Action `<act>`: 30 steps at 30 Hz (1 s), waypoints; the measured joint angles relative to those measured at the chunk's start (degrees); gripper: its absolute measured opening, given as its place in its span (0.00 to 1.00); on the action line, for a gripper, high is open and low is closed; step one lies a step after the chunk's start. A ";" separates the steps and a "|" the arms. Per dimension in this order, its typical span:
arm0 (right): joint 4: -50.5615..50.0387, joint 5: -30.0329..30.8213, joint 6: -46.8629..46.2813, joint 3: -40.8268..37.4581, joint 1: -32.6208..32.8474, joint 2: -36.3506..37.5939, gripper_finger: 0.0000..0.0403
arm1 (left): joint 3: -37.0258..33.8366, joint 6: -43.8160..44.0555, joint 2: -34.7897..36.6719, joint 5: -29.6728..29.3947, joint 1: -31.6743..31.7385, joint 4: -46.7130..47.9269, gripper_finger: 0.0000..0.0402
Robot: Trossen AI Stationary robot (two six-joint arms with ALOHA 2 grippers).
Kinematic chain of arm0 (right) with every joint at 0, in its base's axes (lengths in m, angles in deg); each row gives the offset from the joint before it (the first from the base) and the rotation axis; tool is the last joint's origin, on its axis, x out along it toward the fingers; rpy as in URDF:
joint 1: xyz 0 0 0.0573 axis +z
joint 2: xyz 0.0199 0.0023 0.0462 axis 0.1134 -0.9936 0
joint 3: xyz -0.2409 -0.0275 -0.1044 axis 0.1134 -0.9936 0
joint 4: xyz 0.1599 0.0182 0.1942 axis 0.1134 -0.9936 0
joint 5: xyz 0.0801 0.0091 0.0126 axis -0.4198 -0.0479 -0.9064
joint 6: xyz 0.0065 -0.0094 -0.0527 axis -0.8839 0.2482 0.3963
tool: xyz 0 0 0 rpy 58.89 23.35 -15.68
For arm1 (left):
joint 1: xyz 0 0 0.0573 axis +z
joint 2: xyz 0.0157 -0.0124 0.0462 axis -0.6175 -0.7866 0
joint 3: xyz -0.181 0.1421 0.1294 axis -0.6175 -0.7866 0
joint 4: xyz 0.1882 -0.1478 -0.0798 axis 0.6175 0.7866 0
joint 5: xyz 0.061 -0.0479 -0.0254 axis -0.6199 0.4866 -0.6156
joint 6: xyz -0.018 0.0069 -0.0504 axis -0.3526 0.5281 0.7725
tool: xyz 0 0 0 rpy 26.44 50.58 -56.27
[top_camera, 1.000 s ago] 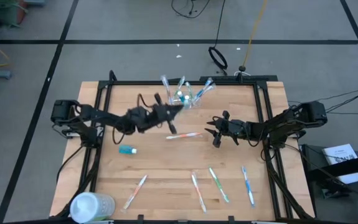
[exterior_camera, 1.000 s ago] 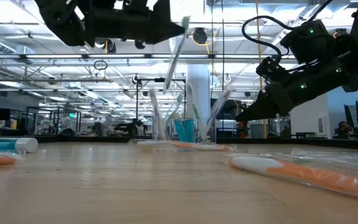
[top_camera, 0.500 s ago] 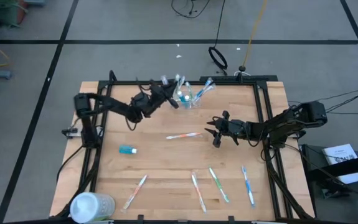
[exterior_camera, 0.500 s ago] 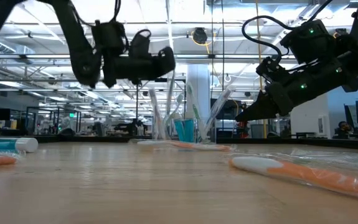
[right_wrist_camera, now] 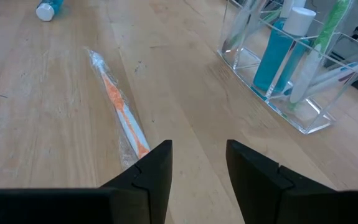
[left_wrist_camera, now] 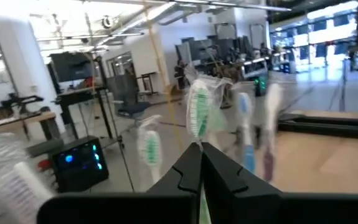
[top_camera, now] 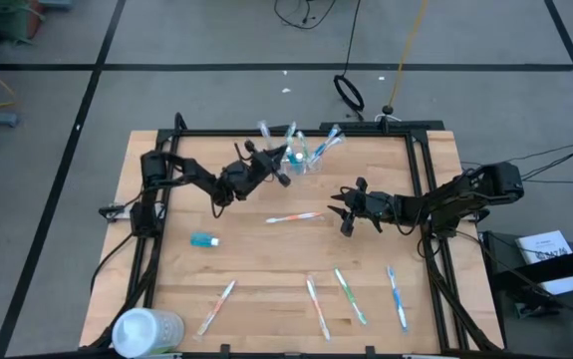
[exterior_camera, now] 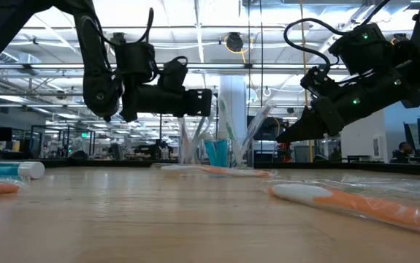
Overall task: Pick & Place toothbrushing station
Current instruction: Put the green toothbrush into the transparent organizer
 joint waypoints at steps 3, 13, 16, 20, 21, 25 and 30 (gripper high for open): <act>-0.02 0.00 0.00 0.00 0.00 0.00 0.35 | 0.00 -3.17 0.00 -0.81 -0.81 0.46 0.05; 0.00 0.00 0.00 0.00 0.00 0.00 0.35 | 0.00 -13.10 1.07 -22.80 -5.65 3.29 0.07; -0.02 0.00 -0.43 0.00 0.00 0.00 0.35 | 0.02 -11.94 1.07 -23.40 -6.57 8.23 0.07; -0.02 0.00 -0.50 0.00 0.00 0.00 0.35 | 0.04 -9.22 1.18 -23.44 -7.15 13.90 0.07; -0.02 0.00 -0.50 0.00 0.00 0.00 0.35 | 0.04 -8.42 1.14 -23.46 -7.15 14.32 0.07; -0.02 0.00 -0.48 0.00 0.00 0.00 0.35 | 0.04 -7.50 1.37 -23.51 -7.24 13.97 0.07; -0.04 0.00 -0.46 0.00 0.00 0.00 0.35 | -0.02 -6.64 4.20 -23.96 -7.25 17.32 0.08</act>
